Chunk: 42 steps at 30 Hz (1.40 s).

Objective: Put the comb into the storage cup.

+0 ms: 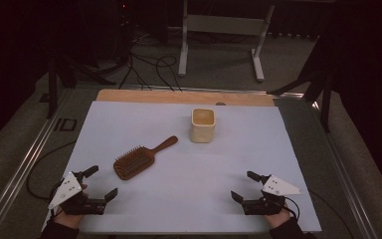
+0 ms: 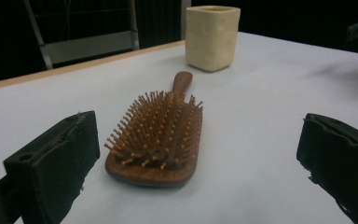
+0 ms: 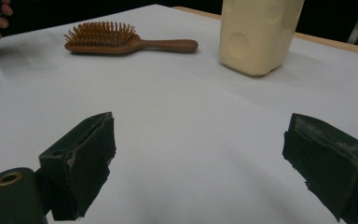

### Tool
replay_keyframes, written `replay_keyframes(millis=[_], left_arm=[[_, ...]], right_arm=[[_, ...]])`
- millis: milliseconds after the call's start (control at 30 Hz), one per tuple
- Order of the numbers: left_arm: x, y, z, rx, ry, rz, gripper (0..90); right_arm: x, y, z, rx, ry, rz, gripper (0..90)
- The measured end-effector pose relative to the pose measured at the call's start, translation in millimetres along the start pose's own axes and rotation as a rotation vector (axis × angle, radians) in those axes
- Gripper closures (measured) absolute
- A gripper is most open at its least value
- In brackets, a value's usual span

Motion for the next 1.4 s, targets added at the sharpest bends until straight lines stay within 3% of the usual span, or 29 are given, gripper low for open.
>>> replay_keyframes(millis=[633,1033,1400], left_arm=[[0.9,-2.3,-4.3,-0.001,0.021,0.018,0.0],[1.8,-14.1,-12.4,0.01,0.044,0.023,0.0],[3.2,-40.5,-17.4,0.013,0.078,0.045,0.0]], right_arm=[[2.3,0.7,4.4,-0.006,-0.004,0.002,8.7],[-0.7,-1.8,4.1,-0.005,0.009,-0.005,8.7],[-2.6,-7.0,5.7,-0.01,0.016,-0.022,8.7]])
Point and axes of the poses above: each handheld gripper's, and its own axes: x roughly forward along the jaws, y roughly out of its underside, z roughly to its left, the point moved 7 cm from there along x, roughly forward along the jaws, and after that the axes turned 15 degrees about -x, right-handed, at the moved point
